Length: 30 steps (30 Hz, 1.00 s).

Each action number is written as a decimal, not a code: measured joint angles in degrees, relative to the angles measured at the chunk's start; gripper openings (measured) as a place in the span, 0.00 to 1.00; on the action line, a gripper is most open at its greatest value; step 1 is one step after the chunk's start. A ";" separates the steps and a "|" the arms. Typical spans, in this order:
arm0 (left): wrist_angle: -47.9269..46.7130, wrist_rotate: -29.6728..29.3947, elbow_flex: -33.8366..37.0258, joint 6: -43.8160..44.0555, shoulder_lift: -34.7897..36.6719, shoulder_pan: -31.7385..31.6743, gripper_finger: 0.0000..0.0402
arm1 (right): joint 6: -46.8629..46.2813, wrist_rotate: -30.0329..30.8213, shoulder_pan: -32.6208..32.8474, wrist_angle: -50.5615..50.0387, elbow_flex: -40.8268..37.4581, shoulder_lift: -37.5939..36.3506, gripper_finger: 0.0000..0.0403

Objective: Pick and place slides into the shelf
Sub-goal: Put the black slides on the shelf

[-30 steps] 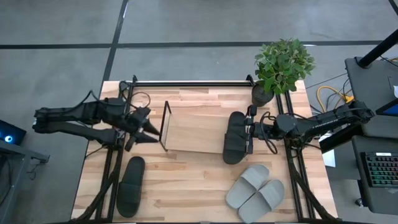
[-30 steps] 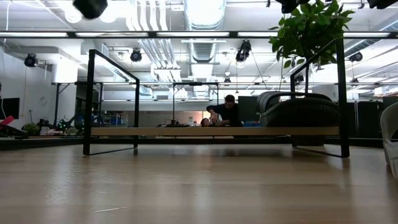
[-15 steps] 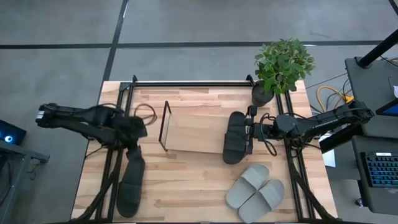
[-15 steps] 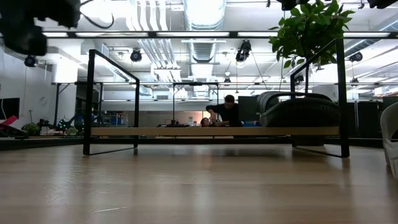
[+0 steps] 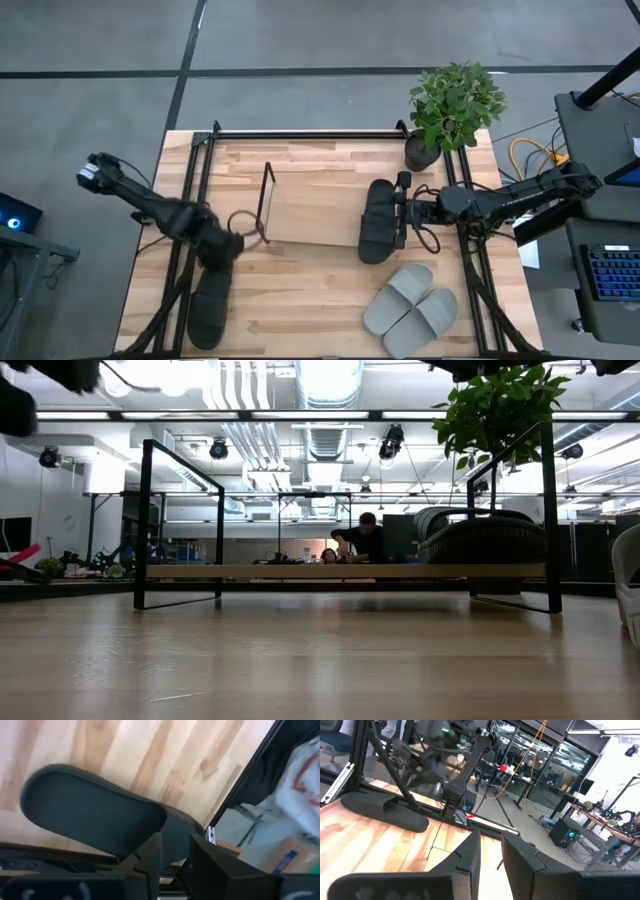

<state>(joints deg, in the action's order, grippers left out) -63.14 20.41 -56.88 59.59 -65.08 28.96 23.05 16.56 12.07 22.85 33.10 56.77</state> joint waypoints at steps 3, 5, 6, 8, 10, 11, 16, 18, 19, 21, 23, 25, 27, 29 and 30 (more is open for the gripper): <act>-0.56 -2.27 -4.24 1.69 -4.68 5.68 0.15 | -0.02 0.00 -0.02 0.00 0.00 0.00 0.17; -1.06 -3.91 -7.40 2.05 -8.06 8.91 0.12 | -0.01 0.00 -0.01 0.02 0.00 0.00 0.17; -1.47 -5.20 -9.02 2.08 -9.68 10.33 0.11 | 0.01 0.00 -0.01 0.01 0.00 0.00 0.17; -3.08 -8.16 -12.06 2.04 -12.68 12.85 0.09 | -0.02 0.00 0.00 0.02 0.00 0.00 0.17; -4.17 -10.59 -14.29 1.36 -15.38 14.78 0.08 | -0.01 0.00 -0.02 0.02 0.00 0.00 0.17; -4.59 -11.46 -15.03 1.35 -16.54 15.50 0.08 | 0.02 0.00 -0.02 0.02 0.00 0.00 0.17; -3.65 -12.66 -14.93 6.59 -21.04 18.74 0.07 | 0.21 0.00 0.00 0.02 0.00 0.00 0.17; -3.62 -10.29 -14.76 7.59 -22.26 19.31 0.08 | 1.25 0.02 -0.02 0.02 0.00 0.00 0.17; -3.42 -9.53 -14.76 7.92 -22.61 19.53 0.08 | 2.05 0.01 -0.02 0.04 0.00 0.00 0.17; -3.32 -9.23 -14.76 8.56 -22.81 19.80 0.12 | 3.20 0.02 -0.02 0.04 0.00 0.00 0.17; -3.31 -9.21 -14.67 8.34 -22.69 19.82 0.18 | 4.09 0.02 -0.10 0.04 0.00 0.00 0.17; -3.51 -9.40 -13.99 8.06 -21.86 19.85 0.25 | 4.51 0.01 -0.10 0.07 0.00 0.00 0.17; -3.99 -11.13 -12.96 8.92 -20.98 19.81 0.35 | 4.64 0.02 -0.10 0.09 0.00 0.00 0.17; -3.71 -12.20 -11.77 9.03 -20.71 19.75 0.44 | 4.65 0.02 -0.10 0.11 0.00 0.00 0.17; -3.43 -11.57 -10.95 8.77 -20.57 19.74 0.49 | 4.65 0.02 -0.10 0.11 0.00 0.00 0.17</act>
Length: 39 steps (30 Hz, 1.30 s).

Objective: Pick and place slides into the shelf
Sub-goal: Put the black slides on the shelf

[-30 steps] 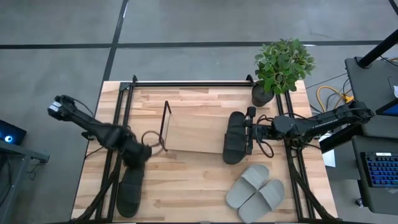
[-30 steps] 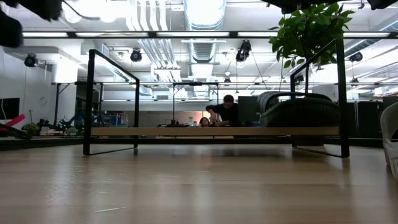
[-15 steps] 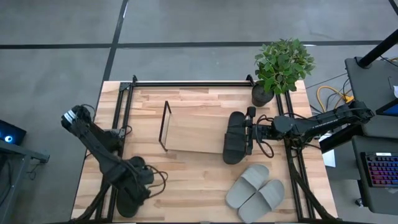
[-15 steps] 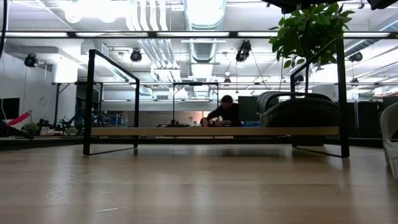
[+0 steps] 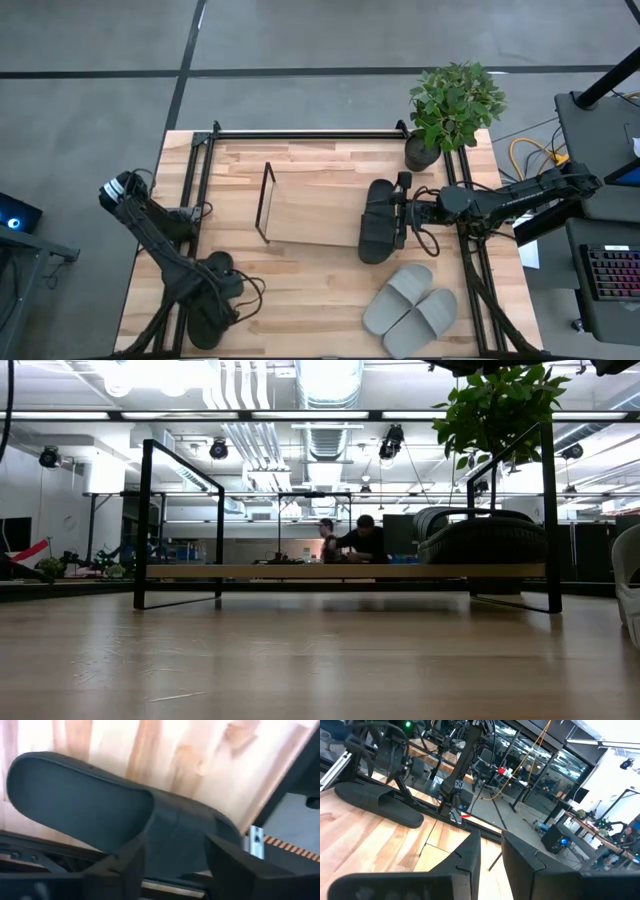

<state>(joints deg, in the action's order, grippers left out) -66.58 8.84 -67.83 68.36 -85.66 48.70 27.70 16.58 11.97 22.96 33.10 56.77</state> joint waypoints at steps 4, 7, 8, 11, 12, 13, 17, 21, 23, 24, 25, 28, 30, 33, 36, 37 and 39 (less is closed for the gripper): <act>0.58 3.06 2.94 -3.35 0.27 -0.21 0.56 | 0.00 0.00 0.00 0.00 0.00 0.00 0.17; 0.71 3.13 4.62 -4.92 0.79 -0.30 0.54 | 0.00 0.00 0.00 0.00 0.00 0.00 0.17; 0.75 3.16 5.11 -5.61 1.22 -0.41 0.52 | 0.00 0.00 0.00 0.00 0.00 0.00 0.17; 2.48 3.03 6.74 -7.35 2.80 -0.54 0.47 | 0.00 0.00 0.00 0.00 0.00 0.00 0.17; 2.78 2.91 7.49 -7.30 3.57 -0.57 0.46 | 0.00 0.00 0.00 0.00 0.00 0.00 0.17; 3.42 2.92 8.43 -7.00 4.44 -0.59 0.44 | -0.02 0.00 0.00 0.00 0.00 0.00 0.17; 8.32 2.89 12.58 -5.46 8.32 -0.71 0.41 | -0.04 0.00 0.00 -0.01 0.00 0.00 0.17; 12.88 2.97 17.77 -2.90 12.16 -0.71 0.40 | -0.15 0.00 0.00 -0.04 0.00 0.00 0.17; 16.43 3.26 19.99 -2.66 13.88 -0.71 0.40 | -0.20 0.00 0.00 -0.07 0.00 0.00 0.17; 18.09 3.46 20.92 -2.63 14.67 -0.71 0.40 | -0.19 0.00 0.00 -0.07 0.00 0.00 0.17; 19.74 3.57 21.91 -2.26 15.53 -0.71 0.40 | -0.11 0.00 0.00 -0.07 0.00 0.00 0.17; 23.66 3.67 24.73 -1.11 18.04 -0.71 0.40 | -0.06 0.00 0.00 -0.09 0.00 0.00 0.17; 26.08 4.11 26.75 -0.16 19.40 -0.69 0.40 | -0.07 0.00 0.00 -0.07 0.00 0.00 0.17; 29.52 5.49 29.73 0.93 20.86 -0.69 0.40 | -0.22 0.00 0.00 -0.11 0.00 0.00 0.17; 33.27 7.67 32.99 1.99 21.89 -0.71 0.40 | -0.22 0.00 0.00 -0.11 0.00 0.00 0.17; 34.10 8.82 33.83 2.09 21.97 -0.71 0.40 | -0.22 0.00 0.00 -0.17 0.00 0.00 0.17; 35.72 11.18 35.26 3.08 22.19 -0.73 0.40 | -0.22 0.00 -0.01 -0.17 0.00 0.00 0.17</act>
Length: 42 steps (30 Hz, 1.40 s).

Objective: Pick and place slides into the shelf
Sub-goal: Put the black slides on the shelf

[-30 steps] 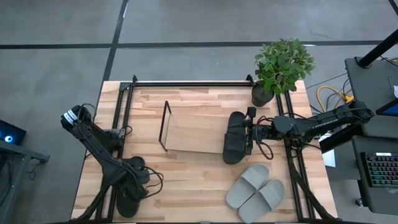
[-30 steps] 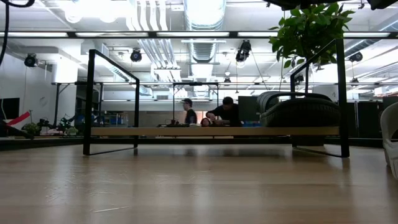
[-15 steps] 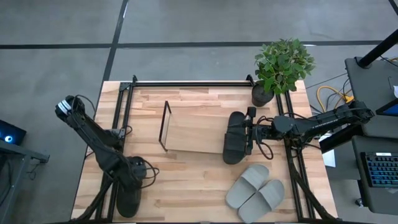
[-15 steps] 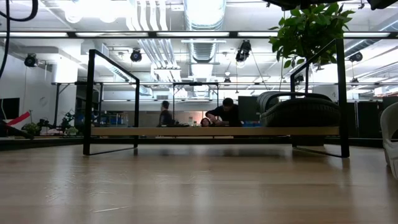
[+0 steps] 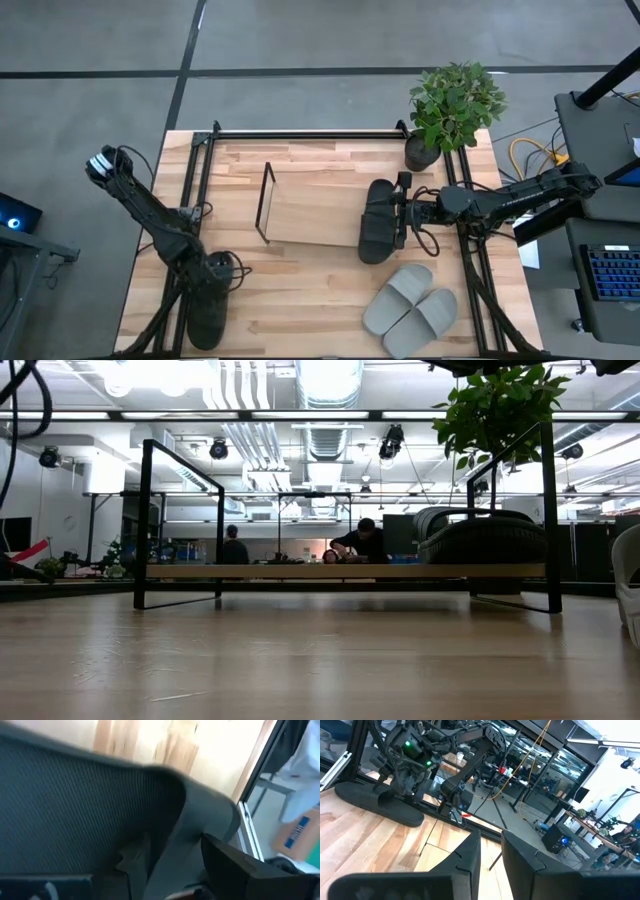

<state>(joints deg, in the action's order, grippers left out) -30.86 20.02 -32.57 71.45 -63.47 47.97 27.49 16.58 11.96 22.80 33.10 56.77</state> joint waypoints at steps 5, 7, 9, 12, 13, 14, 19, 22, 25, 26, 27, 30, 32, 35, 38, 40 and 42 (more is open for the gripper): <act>2.44 3.64 1.34 0.21 -0.19 0.03 0.40 | 0.09 0.00 -0.01 -0.03 0.00 0.00 0.17; 3.32 3.75 1.48 0.21 -0.21 0.07 0.39 | 0.04 0.00 0.00 -0.05 0.00 0.01 0.17; 4.60 3.74 1.51 0.21 -0.24 0.09 0.37 | 0.05 0.00 -0.01 -0.10 0.00 0.00 0.17; 5.85 3.75 1.94 0.20 -0.24 0.09 0.27 | 0.02 0.00 -0.01 -0.10 0.00 0.00 0.17; 6.23 3.77 2.10 0.19 -0.24 0.09 0.23 | 0.05 0.00 -0.01 -0.10 0.00 0.00 0.17; 6.57 3.92 2.21 0.17 -0.24 0.09 0.19 | 0.09 0.01 0.00 -0.10 0.00 0.00 0.17; 8.46 4.18 3.31 0.15 -0.17 0.04 0.02 | 0.17 0.02 0.00 -0.10 0.00 0.00 0.17; 9.71 4.24 3.79 0.21 -0.13 0.04 0.01 | 0.17 0.02 0.01 -0.10 0.00 0.00 0.17; 9.39 4.60 3.34 0.21 0.03 0.04 0.01 | 0.17 0.02 0.01 -0.10 0.00 0.02 0.17; 9.34 4.94 3.11 0.25 0.17 0.02 0.00 | 0.20 0.02 0.01 -0.10 0.00 0.00 0.17; 9.34 5.07 2.78 0.53 0.30 0.04 0.00 | 0.19 0.02 0.00 -0.10 0.00 0.00 0.17; 9.07 5.57 1.94 1.79 0.96 0.04 0.00 | 0.20 0.02 0.01 -0.10 0.00 0.01 0.17; 8.18 6.26 1.00 1.89 1.25 0.04 0.00 | 0.20 0.02 -0.01 -0.08 0.00 0.00 0.17; 3.54 6.55 -1.16 1.81 1.82 0.04 0.00 | 0.20 0.02 -0.01 -0.08 0.00 0.00 0.17; -1.24 6.49 -3.62 1.76 2.60 0.03 0.00 | 0.20 0.02 0.01 -0.08 0.00 0.00 0.17; -3.99 6.23 -5.42 1.82 3.22 0.04 0.00 | 0.20 0.02 0.00 -0.03 -0.01 0.01 0.17; -6.89 5.92 -7.24 1.85 3.54 0.04 0.00 | 0.39 0.02 -0.01 0.00 0.00 0.00 0.17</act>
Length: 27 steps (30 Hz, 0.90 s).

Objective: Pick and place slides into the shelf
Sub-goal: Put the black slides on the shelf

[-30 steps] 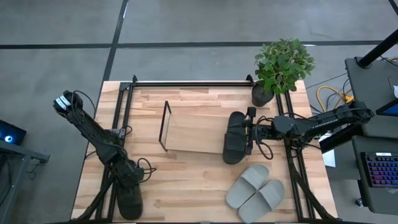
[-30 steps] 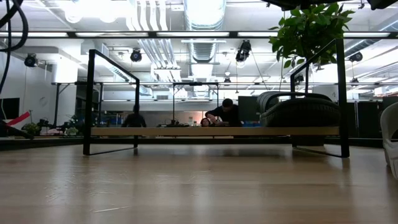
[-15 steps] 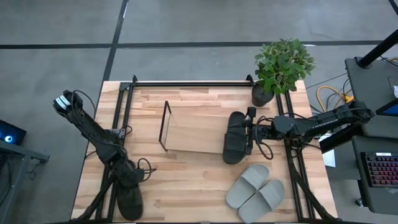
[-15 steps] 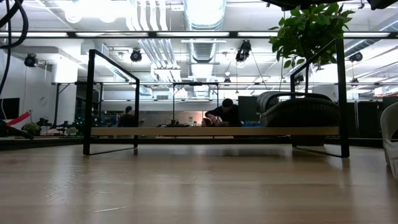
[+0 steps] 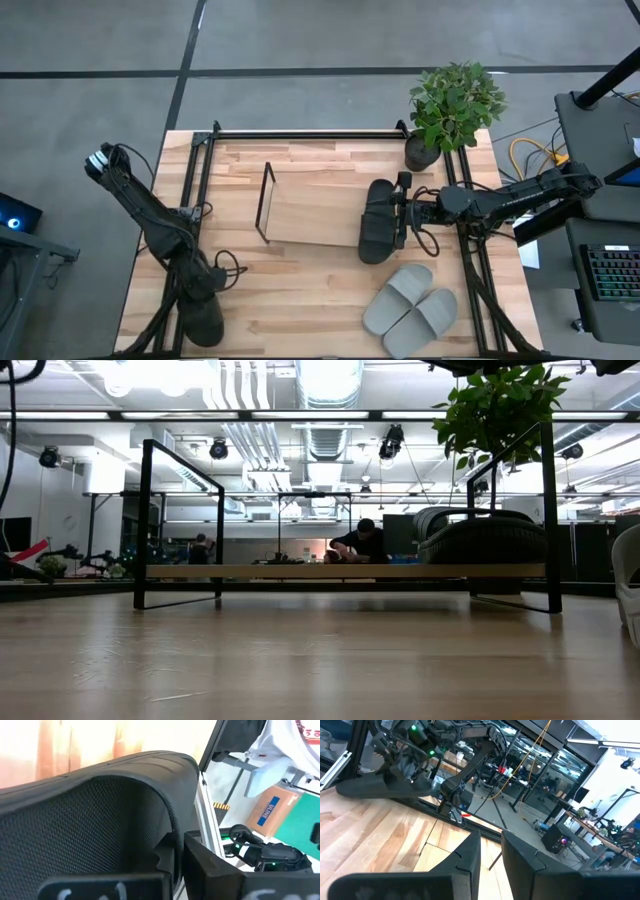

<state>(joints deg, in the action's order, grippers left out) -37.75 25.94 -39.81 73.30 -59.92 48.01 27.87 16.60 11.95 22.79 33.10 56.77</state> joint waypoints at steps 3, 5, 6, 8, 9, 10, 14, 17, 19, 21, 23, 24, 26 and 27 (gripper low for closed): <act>-3.27 -2.21 -3.57 -0.10 0.10 0.00 0.00 | 0.22 0.00 -0.01 0.01 0.00 0.02 0.17; -5.25 -4.22 -6.27 -0.14 0.15 0.00 0.00 | 0.22 0.00 0.00 0.02 -0.02 0.01 0.17; -6.17 -5.57 -7.65 -0.30 0.13 0.00 0.00 | 0.22 0.00 0.00 0.02 -0.01 0.01 0.17; -7.40 -9.12 -10.55 -1.72 0.09 0.00 0.00 | 0.22 0.00 -0.01 0.02 0.00 0.01 0.17; -7.81 -11.37 -12.20 -2.95 0.07 0.00 0.00 | 0.22 0.00 0.00 0.02 0.00 0.01 0.17; -8.09 -13.69 -13.68 -3.89 0.02 0.00 0.00 | 0.22 -0.01 0.01 0.02 0.00 0.02 0.17; -11.24 -21.72 -19.04 -7.78 -0.02 -0.02 0.00 | 0.22 0.00 0.01 0.02 0.00 0.01 0.17; -14.47 -26.29 -22.29 -9.37 -0.02 -0.02 0.00 | 0.22 0.00 -0.01 0.02 0.00 0.02 0.17; -16.28 -29.77 -23.83 -11.01 -0.04 0.00 0.00 | 0.22 0.00 0.01 0.02 0.00 0.02 0.17; -17.10 -33.87 -24.97 -13.56 -0.04 -0.02 0.00 | 0.22 0.00 0.00 0.07 -0.01 0.02 0.17; -17.35 -38.89 -25.91 -15.43 -0.04 0.00 0.00 | 0.22 -0.01 0.01 0.10 0.00 0.01 0.17; -17.40 -40.46 -26.42 -16.82 -0.04 -0.03 0.00 | 0.20 0.00 0.00 0.10 -0.01 0.01 0.17; -17.40 -42.42 -27.62 -19.85 -0.06 -0.06 0.00 | 0.16 -0.02 0.00 0.10 0.00 0.02 0.17; -17.35 -43.27 -28.25 -21.14 -0.06 -0.04 0.00 | 0.16 0.00 0.02 0.10 0.06 0.02 0.17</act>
<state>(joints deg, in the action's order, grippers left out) -55.10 -17.33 -68.06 52.15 -59.99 47.97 28.03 16.60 11.97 22.90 33.16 56.80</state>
